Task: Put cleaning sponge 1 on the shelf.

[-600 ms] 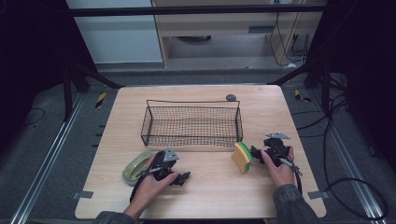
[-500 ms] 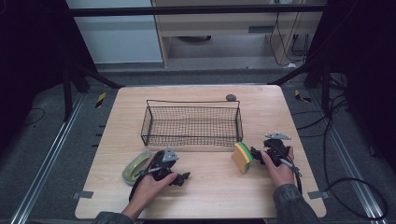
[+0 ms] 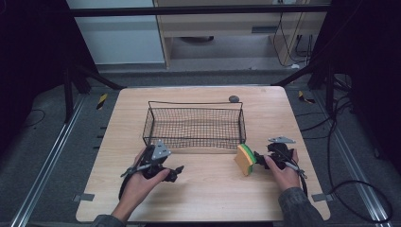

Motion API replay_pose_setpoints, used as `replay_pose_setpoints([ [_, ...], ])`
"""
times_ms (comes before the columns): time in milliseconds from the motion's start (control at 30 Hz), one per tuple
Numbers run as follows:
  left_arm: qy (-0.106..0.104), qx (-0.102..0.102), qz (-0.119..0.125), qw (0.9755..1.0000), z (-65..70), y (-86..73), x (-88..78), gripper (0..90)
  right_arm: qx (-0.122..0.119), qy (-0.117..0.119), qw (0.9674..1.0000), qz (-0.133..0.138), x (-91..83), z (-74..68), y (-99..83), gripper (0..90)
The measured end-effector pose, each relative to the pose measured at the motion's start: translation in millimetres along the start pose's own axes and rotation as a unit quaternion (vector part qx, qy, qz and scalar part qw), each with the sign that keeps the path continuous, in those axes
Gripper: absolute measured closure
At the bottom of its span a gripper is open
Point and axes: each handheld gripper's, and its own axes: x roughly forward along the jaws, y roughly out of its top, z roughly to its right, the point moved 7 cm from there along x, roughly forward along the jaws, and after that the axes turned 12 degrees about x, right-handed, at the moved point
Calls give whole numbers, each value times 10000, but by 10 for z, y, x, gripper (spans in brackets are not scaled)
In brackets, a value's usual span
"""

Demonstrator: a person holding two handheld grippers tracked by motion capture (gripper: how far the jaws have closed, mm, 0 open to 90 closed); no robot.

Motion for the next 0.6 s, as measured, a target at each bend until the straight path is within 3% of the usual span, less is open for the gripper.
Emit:
replay_pose_setpoints([
  [33,0,0,0,10000,0,0,0,82,-27,24,10000,-1,-4,1,-4,4],
  [67,-10,-170,-86,9998,-108,-8,-82,79,-67,56,10000,-9,-14,4,-13,4],
  [133,141,-157,-297,9993,-236,-47,-176,73,-101,99,9999,-7,-22,6,-19,4],
  [167,141,-157,-297,9993,-236,-47,-176,69,-132,109,9999,-21,-26,11,-25,4],
  [200,246,-107,-441,9987,-358,-91,-282,66,-160,137,9998,-15,-29,13,-26,4],
  [267,238,-268,-510,9981,-472,-142,-375,61,-177,146,9997,-6,-36,14,-33,5],
  [333,299,-292,-683,9968,-585,-209,-445,58,-179,164,9997,-26,-44,12,-42,5],
  [367,235,-356,-746,9963,-624,-236,-475,60,-207,163,9997,-18,-44,16,-43,5],
  [433,-16,-767,-571,9954,-681,-247,-545,76,-247,179,9995,-21,-49,22,-47,7],
  [467,-41,-813,-596,9949,-703,-256,-573,77,-253,193,9995,-25,-53,22,-49,7],
  [533,56,-638,-723,9953,-750,-273,-615,77,-253,213,9995,-30,-60,21,-53,8],
  [600,95,-593,-801,9950,-788,-291,-631,80,-252,205,9995,-24,-62,22,-56,9],
])
